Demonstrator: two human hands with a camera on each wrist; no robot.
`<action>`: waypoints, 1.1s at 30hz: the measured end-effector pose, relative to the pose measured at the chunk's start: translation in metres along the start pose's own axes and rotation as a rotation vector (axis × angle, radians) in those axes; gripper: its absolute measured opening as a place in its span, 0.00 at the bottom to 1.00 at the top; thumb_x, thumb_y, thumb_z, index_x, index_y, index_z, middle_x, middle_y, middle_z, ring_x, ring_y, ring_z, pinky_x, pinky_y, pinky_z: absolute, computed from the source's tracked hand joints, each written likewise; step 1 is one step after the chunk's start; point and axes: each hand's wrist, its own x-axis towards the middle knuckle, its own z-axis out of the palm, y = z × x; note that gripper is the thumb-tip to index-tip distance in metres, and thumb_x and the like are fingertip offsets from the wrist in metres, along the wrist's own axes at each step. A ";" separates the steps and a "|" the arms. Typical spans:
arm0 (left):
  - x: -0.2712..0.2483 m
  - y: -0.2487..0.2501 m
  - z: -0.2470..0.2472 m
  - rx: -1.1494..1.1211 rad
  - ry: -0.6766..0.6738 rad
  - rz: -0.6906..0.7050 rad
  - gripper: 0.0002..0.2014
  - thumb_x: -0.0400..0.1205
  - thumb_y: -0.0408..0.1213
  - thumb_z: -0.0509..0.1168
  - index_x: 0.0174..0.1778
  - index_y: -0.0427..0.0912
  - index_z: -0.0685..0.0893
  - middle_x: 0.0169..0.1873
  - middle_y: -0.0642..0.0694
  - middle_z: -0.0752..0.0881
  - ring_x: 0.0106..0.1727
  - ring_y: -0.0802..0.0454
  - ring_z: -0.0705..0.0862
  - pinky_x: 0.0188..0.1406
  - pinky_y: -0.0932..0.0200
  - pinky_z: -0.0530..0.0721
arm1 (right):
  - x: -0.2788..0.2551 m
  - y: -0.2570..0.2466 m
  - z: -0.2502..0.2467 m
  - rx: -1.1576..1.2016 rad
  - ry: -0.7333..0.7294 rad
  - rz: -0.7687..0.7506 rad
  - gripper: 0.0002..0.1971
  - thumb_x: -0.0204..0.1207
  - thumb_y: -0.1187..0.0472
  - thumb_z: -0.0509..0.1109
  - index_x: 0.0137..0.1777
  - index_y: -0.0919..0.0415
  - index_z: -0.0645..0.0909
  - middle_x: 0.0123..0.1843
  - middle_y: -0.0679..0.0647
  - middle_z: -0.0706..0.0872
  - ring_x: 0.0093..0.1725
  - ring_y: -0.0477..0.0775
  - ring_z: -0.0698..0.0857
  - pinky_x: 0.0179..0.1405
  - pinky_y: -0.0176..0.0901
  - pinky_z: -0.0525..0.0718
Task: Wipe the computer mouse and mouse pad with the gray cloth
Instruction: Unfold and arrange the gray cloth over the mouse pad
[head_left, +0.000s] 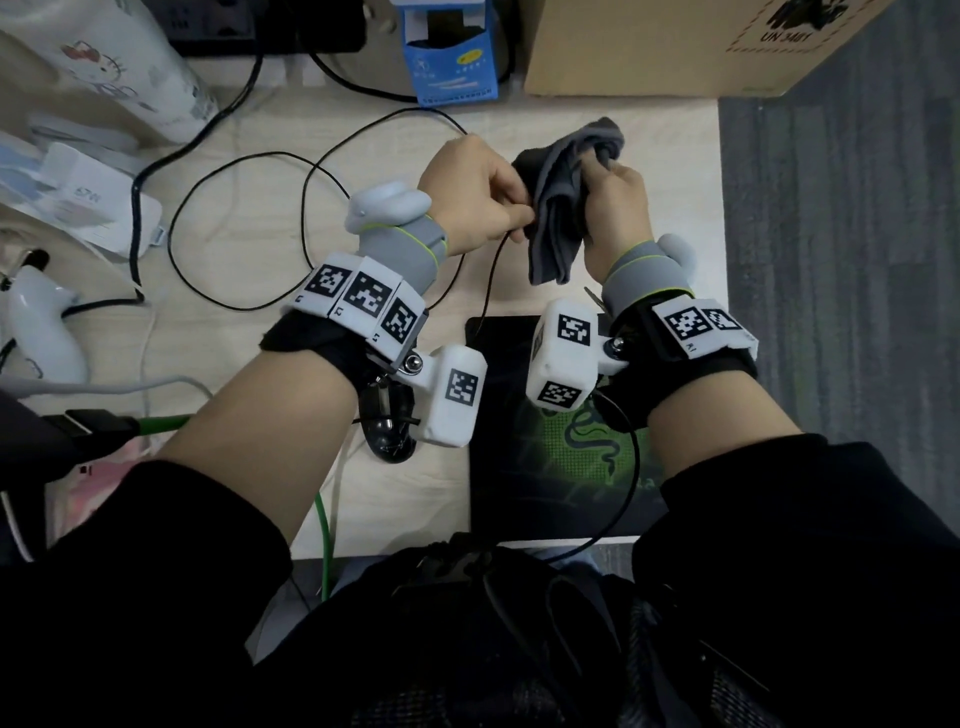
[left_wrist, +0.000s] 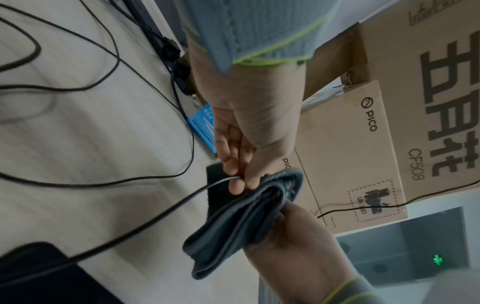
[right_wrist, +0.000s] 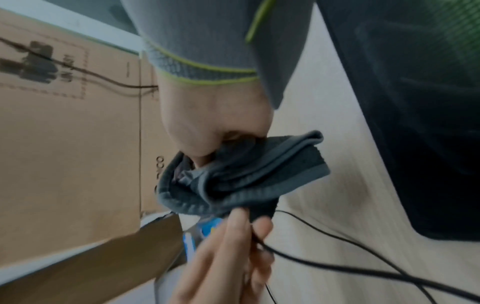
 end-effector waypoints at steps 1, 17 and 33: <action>0.000 -0.004 0.001 -0.012 0.029 -0.013 0.04 0.72 0.31 0.70 0.35 0.37 0.91 0.20 0.56 0.86 0.24 0.64 0.84 0.34 0.66 0.83 | 0.003 0.002 -0.006 0.026 0.000 0.018 0.11 0.85 0.62 0.58 0.43 0.62 0.79 0.38 0.57 0.84 0.35 0.52 0.84 0.31 0.34 0.82; 0.007 0.012 0.018 0.252 0.109 -0.057 0.10 0.70 0.33 0.64 0.24 0.34 0.81 0.29 0.25 0.75 0.37 0.28 0.76 0.30 0.57 0.66 | 0.003 0.002 -0.011 -0.073 -0.287 -0.118 0.07 0.78 0.70 0.65 0.40 0.63 0.81 0.30 0.50 0.88 0.33 0.46 0.86 0.37 0.37 0.84; 0.032 -0.007 0.021 -0.029 0.346 -0.157 0.05 0.76 0.39 0.69 0.36 0.46 0.88 0.26 0.54 0.87 0.20 0.70 0.79 0.33 0.67 0.79 | 0.018 0.005 -0.026 -0.041 0.063 0.028 0.19 0.82 0.62 0.62 0.28 0.59 0.71 0.24 0.51 0.72 0.29 0.51 0.71 0.31 0.38 0.71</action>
